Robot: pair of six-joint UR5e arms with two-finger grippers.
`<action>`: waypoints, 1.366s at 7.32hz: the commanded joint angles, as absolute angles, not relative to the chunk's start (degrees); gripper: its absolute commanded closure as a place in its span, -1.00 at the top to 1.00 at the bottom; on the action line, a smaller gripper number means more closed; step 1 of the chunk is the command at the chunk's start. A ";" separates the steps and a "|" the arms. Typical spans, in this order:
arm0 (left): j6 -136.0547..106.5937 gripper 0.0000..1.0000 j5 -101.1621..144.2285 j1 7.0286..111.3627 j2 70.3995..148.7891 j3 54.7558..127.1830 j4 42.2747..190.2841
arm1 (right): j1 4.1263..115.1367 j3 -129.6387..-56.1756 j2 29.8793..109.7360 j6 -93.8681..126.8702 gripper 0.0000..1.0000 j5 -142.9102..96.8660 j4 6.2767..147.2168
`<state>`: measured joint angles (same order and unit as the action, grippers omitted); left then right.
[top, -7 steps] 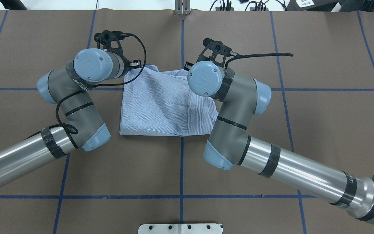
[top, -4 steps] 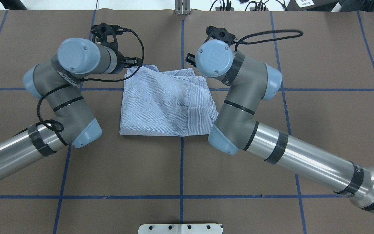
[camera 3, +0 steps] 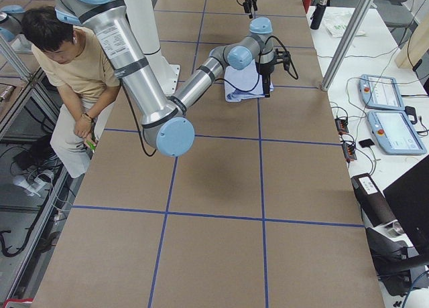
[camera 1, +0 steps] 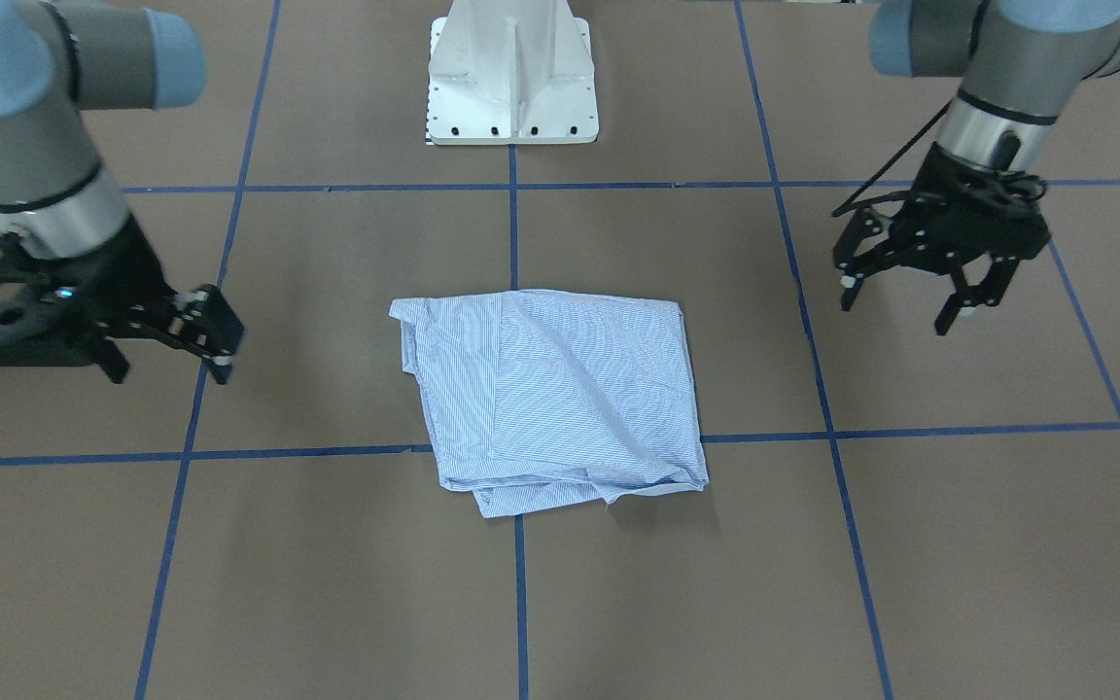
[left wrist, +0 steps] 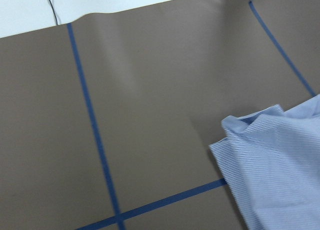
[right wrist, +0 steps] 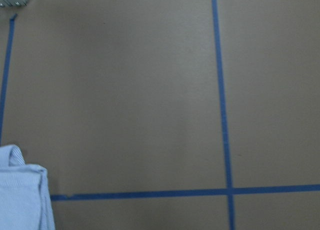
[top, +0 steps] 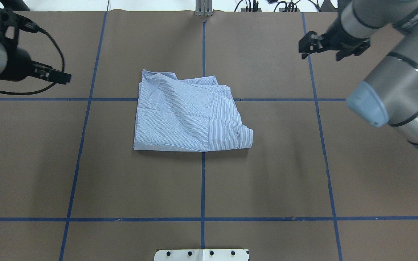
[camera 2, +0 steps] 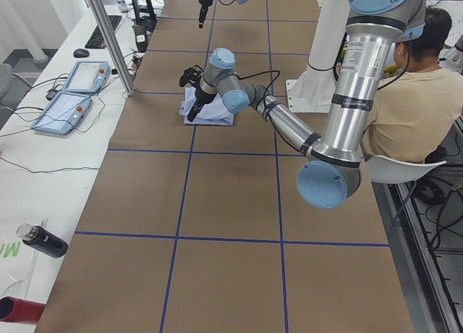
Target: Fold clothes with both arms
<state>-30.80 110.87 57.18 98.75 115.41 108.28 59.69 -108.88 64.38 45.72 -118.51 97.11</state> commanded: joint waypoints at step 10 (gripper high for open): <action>4.75 1.00 133.86 90.70 77.00 100.55 111.53 | 88.24 -100.72 102.30 4.30 1.00 -130.52 82.53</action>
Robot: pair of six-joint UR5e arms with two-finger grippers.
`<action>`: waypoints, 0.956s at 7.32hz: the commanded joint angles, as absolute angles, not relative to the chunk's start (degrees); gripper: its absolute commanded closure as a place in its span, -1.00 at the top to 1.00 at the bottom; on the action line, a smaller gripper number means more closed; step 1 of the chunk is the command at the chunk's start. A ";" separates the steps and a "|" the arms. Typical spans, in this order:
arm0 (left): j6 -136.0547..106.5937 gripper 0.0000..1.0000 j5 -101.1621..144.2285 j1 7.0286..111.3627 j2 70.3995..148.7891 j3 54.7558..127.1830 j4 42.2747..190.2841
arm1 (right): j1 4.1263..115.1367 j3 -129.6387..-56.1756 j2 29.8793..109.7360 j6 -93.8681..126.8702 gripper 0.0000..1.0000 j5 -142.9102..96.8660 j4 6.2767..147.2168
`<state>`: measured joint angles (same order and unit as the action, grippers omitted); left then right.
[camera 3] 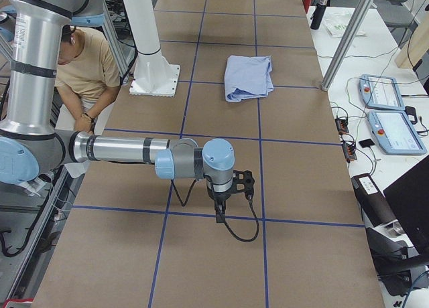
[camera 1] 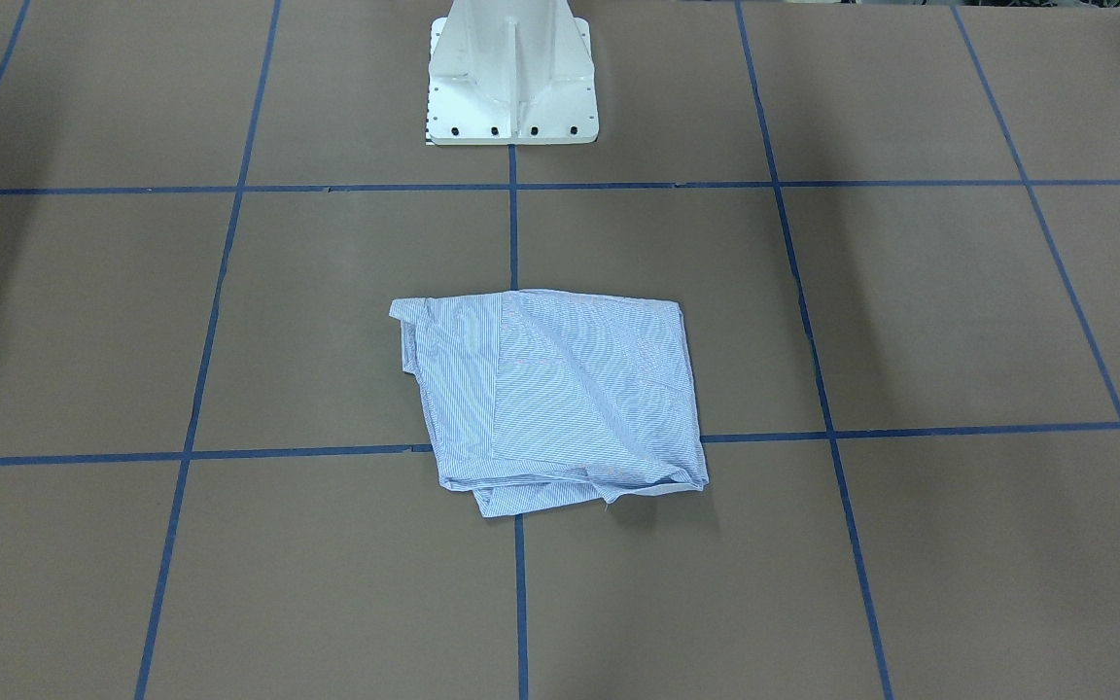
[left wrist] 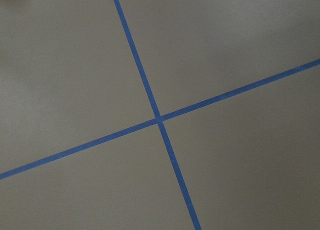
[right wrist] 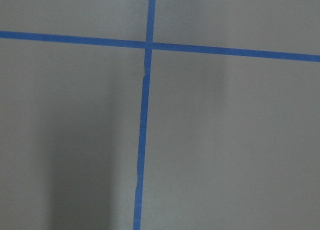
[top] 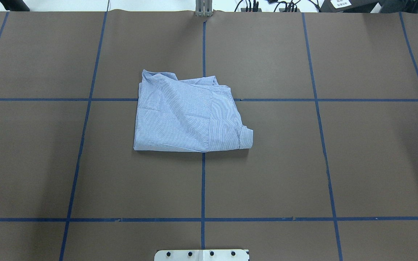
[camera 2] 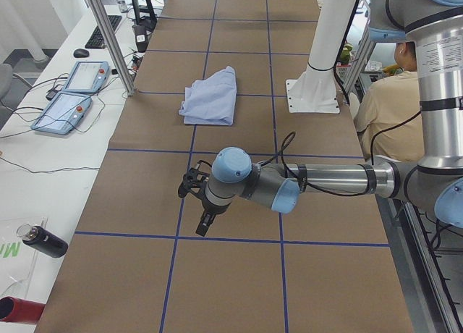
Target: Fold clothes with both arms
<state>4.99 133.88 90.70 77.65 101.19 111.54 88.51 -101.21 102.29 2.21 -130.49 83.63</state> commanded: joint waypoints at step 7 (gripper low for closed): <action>0.93 1.00 133.86 89.38 75.06 101.86 104.10 | 88.24 -100.81 102.39 4.13 1.00 -130.69 82.44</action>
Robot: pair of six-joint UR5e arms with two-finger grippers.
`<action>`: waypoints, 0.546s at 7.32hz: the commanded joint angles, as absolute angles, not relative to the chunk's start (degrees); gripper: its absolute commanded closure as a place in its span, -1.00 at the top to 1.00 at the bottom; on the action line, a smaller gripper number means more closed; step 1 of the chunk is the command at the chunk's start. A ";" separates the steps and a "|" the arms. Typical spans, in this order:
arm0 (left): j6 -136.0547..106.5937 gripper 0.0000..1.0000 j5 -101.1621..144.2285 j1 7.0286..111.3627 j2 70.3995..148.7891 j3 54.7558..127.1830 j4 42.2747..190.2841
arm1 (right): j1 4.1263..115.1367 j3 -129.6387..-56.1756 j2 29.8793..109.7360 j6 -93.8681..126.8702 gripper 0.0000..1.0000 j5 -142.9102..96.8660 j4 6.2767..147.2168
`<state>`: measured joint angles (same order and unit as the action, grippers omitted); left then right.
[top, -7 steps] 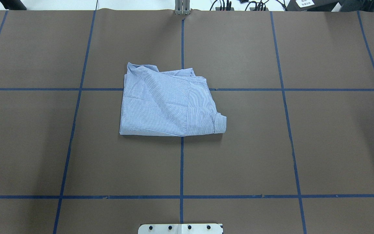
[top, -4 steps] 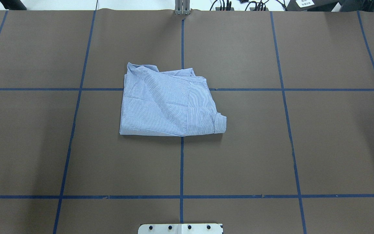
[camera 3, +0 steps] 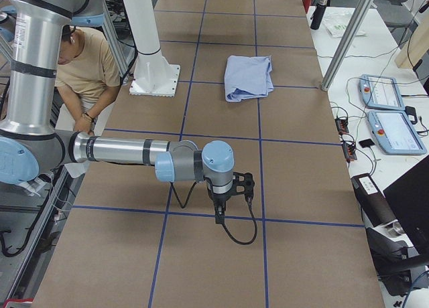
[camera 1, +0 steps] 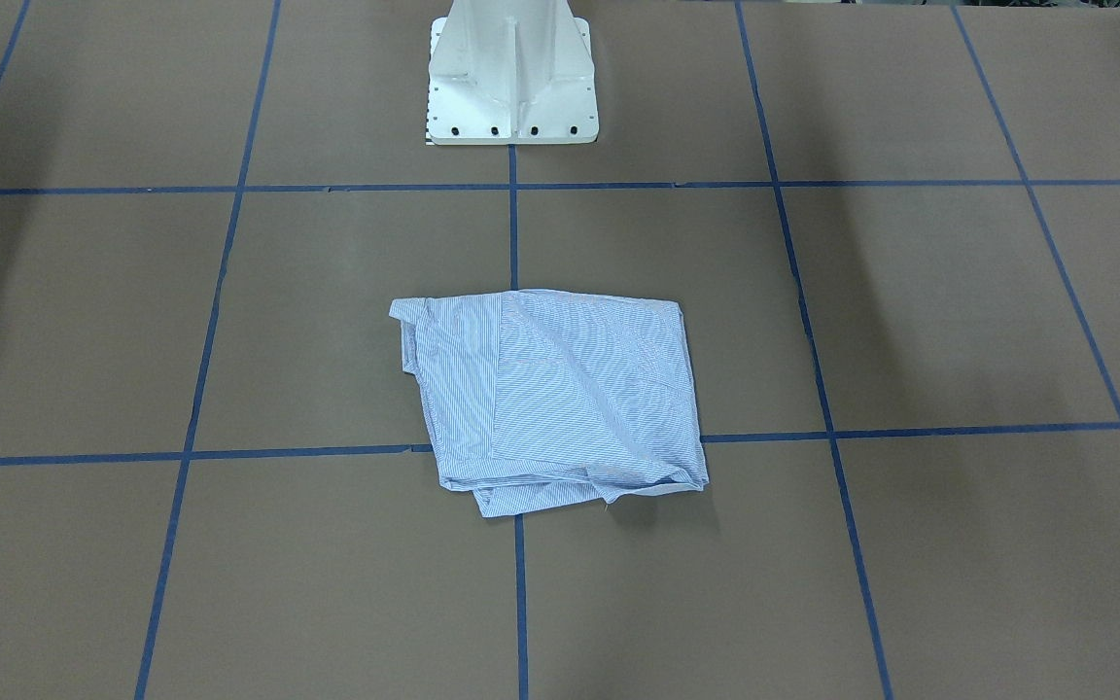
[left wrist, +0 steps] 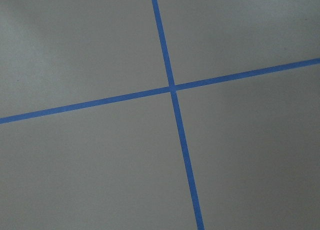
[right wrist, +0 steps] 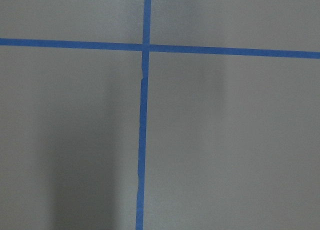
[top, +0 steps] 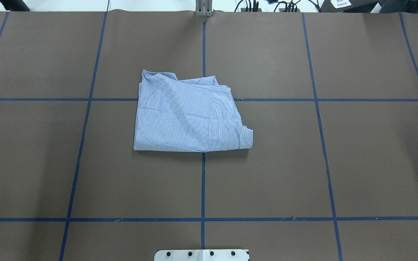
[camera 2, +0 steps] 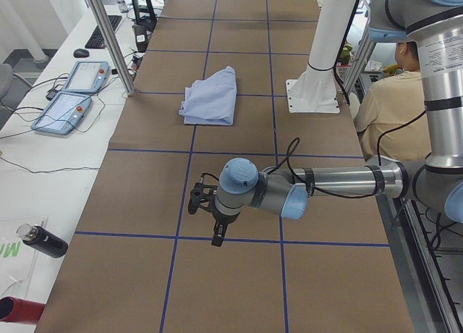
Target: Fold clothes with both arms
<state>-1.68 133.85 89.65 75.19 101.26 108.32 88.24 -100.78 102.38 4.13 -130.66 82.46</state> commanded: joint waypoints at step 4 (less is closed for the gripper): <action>11.42 1.00 134.20 89.65 74.62 107.49 89.31 | 88.24 -100.81 102.39 4.13 1.00 -130.69 82.53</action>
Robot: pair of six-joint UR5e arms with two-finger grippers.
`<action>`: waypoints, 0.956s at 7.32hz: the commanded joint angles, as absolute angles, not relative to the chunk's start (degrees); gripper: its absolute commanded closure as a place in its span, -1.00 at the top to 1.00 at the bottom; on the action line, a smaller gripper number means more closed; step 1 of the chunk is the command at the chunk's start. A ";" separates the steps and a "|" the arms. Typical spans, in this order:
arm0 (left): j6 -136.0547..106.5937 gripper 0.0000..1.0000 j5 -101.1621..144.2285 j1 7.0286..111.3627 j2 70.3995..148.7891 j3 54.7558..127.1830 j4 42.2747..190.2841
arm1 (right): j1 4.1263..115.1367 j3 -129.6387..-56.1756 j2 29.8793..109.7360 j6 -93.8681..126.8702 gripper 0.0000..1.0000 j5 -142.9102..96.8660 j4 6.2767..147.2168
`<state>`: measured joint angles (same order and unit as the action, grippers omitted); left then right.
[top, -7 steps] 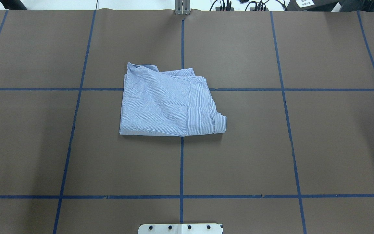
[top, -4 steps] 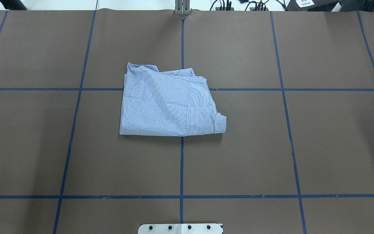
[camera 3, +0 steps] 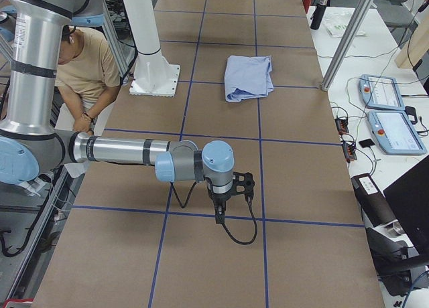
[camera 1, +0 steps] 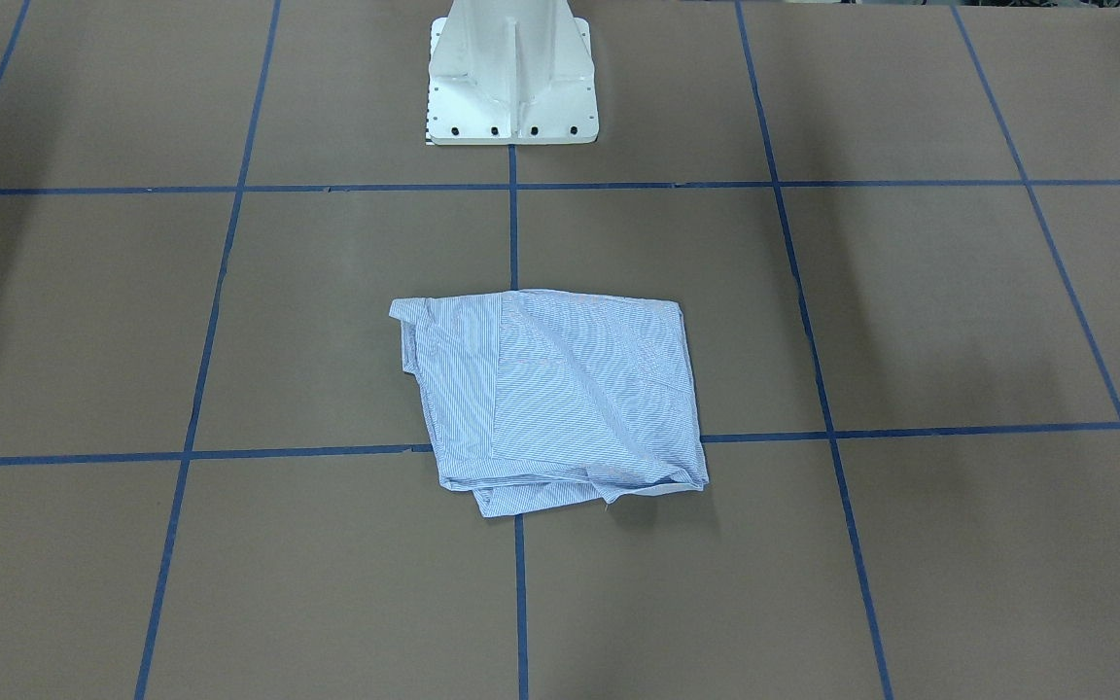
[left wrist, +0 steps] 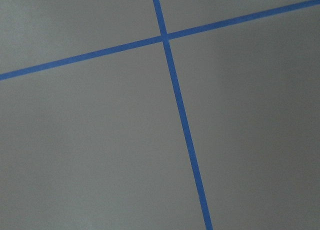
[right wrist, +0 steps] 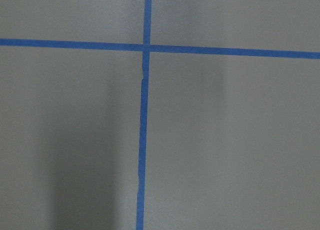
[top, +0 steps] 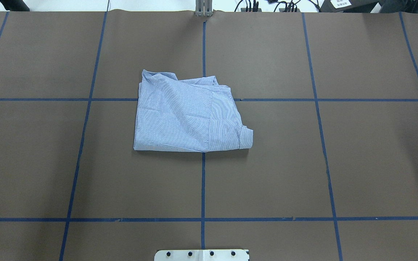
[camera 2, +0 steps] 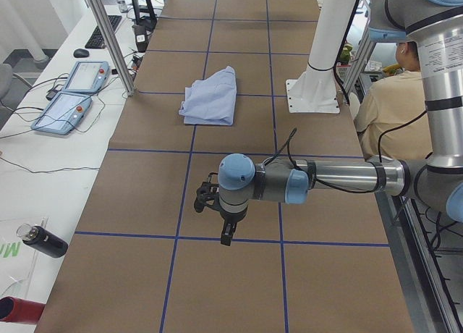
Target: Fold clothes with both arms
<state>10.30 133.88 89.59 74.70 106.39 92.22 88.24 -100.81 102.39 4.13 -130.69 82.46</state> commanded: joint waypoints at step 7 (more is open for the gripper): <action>11.07 1.00 133.86 89.47 75.67 106.70 90.09 | 88.24 -100.37 102.57 4.31 1.00 -130.69 82.53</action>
<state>11.08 133.89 89.54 75.65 106.65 90.09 88.24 -100.63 102.49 4.29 -130.75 82.53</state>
